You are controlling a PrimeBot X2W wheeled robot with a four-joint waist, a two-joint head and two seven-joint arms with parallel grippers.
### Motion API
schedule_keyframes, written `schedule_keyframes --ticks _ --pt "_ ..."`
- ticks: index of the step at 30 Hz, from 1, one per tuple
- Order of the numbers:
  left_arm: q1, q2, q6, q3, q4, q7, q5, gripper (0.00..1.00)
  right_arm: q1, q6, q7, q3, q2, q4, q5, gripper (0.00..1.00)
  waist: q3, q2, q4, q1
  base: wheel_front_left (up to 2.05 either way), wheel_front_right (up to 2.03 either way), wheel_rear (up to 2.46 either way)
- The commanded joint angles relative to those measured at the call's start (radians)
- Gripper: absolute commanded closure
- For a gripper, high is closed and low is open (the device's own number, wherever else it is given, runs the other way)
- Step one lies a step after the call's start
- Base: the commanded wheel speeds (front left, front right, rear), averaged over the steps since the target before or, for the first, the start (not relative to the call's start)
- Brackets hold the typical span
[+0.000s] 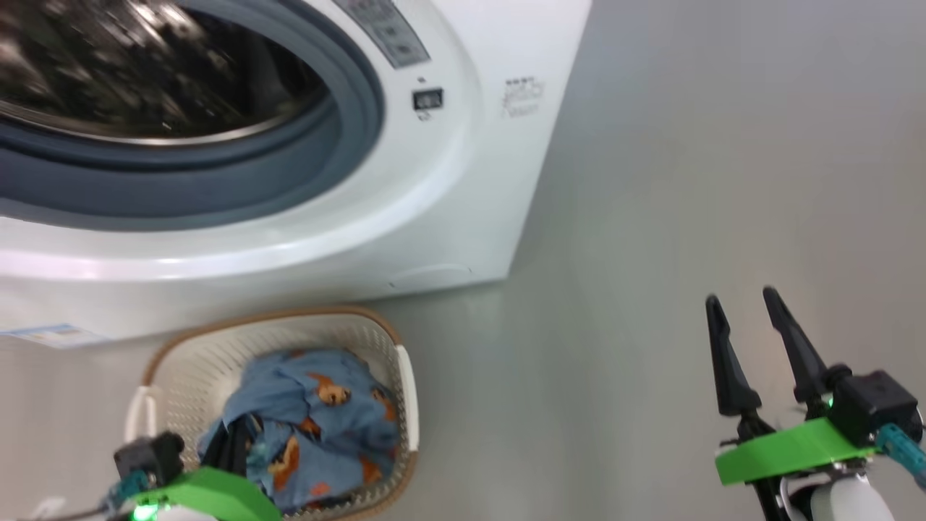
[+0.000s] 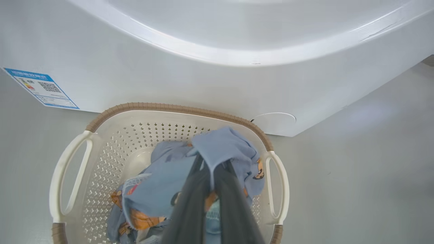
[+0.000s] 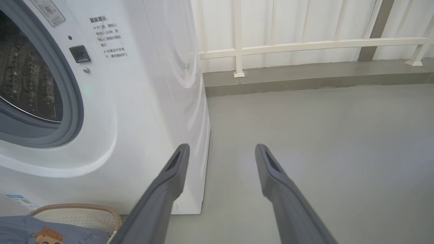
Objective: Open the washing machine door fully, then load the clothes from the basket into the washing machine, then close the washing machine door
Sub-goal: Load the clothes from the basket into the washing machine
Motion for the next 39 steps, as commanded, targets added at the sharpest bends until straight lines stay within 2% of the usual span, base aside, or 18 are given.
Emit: schedule_keyframes --ticks 1,8,17,39 --pt "0.046 0.014 0.016 0.061 -0.063 -0.012 0.035 1.00 0.028 0.002 -0.005 0.017 -0.005 -0.018 -0.013 0.00 -0.120 0.0000 0.071 0.0000 0.00 0.00 0.00" --pt "0.185 -0.031 0.028 0.156 -0.236 -0.012 0.135 1.00 0.094 0.002 -0.005 0.010 -0.005 -0.009 -0.007 0.00 -0.212 0.0000 0.087 0.0000 0.00 0.00 0.00" --pt "0.303 -0.068 0.049 0.211 -0.399 -0.012 0.242 1.00 0.160 0.002 -0.005 0.008 -0.006 -0.002 -0.013 0.00 -0.297 0.0000 0.097 0.0000 0.00 0.00 0.00" --pt "0.390 -0.083 0.079 0.193 -0.624 -0.012 0.311 1.00 0.216 0.002 -0.005 0.009 -0.017 0.033 -0.009 0.00 -0.391 0.0000 0.136 0.0000 0.00 0.00 0.00"
